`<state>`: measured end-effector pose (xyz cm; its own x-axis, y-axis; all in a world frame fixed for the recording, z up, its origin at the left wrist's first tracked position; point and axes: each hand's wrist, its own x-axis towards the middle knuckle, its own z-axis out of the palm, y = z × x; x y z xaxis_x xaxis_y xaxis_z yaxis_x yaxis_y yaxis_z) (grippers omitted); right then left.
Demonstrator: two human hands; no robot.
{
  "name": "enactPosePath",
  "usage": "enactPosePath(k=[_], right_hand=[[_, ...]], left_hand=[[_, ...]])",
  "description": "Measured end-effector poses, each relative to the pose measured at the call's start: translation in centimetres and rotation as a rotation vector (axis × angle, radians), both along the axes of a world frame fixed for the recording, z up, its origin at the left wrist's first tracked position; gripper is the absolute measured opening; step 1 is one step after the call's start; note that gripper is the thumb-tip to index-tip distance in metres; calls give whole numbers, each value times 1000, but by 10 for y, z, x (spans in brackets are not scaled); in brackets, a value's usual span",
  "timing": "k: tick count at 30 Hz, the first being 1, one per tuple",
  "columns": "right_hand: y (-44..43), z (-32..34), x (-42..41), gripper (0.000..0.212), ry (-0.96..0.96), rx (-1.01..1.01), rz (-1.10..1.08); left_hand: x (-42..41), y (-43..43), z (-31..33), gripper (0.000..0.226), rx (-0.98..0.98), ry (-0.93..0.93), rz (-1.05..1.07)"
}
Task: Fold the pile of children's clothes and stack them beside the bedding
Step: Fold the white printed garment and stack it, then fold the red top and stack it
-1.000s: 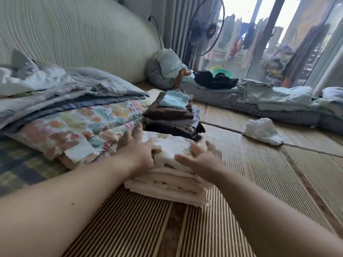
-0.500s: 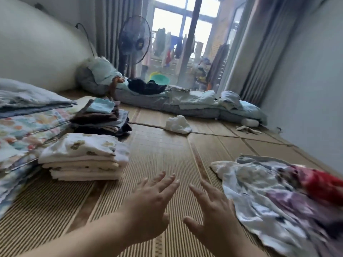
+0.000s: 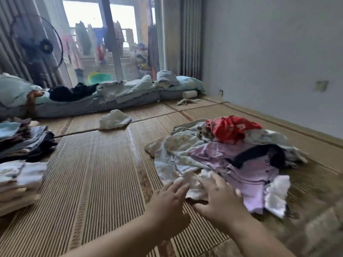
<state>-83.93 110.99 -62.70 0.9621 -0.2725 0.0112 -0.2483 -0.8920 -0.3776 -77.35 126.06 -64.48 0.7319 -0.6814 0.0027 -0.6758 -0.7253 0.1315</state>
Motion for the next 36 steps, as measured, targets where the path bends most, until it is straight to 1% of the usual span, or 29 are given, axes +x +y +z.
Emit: enactPosePath(k=[4,8,10,13,15,16,18,20,22,24,26,28,30,32,34,36], right_hand=[[-31,-11,13,63,3,100,-129],[-61,-21,21,53,-66,137,-303],[-73,-26,18,55,-81,110,-358],[-91,-38,9,57,-64,72,-349],[-102,-43,4,51,-59,48,-340],[-107,-45,3,49,-57,50,-346],[-112,-46,3,47,-64,49,-355],[-111,-46,5,48,-75,34,-337],[-110,-47,7,54,-56,51,-301],[-107,-48,10,56,-29,54,-281],[-103,-47,11,52,-30,53,-283],[-95,-43,12,48,-59,52,-273],[-85,-36,16,51,-96,67,-265],[-74,-29,18,56,-145,74,-253],[-60,-23,22,60,-179,106,-220],[-46,-17,23,73,-179,135,-156]], left_hand=[[37,-45,-12,78,-74,3,-19],[76,-97,-3,76,-111,18,-113],[94,-122,6,72,-68,3,-201],[121,-163,25,62,14,-61,-267],[134,-191,36,52,30,-116,-221],[140,-205,40,50,37,-108,-176],[149,-228,43,50,106,-72,-92],[158,-238,42,51,200,-92,-78],[161,-233,37,49,264,-176,-151],[160,-218,30,44,271,-259,-233],[154,-201,27,38,271,-323,-292],[138,-183,32,32,212,-348,-351],[121,-163,44,26,127,-288,-398],[98,-135,55,21,53,-201,-372],[76,-101,67,15,11,-214,-324],[55,-67,78,8,-52,-215,-298]])
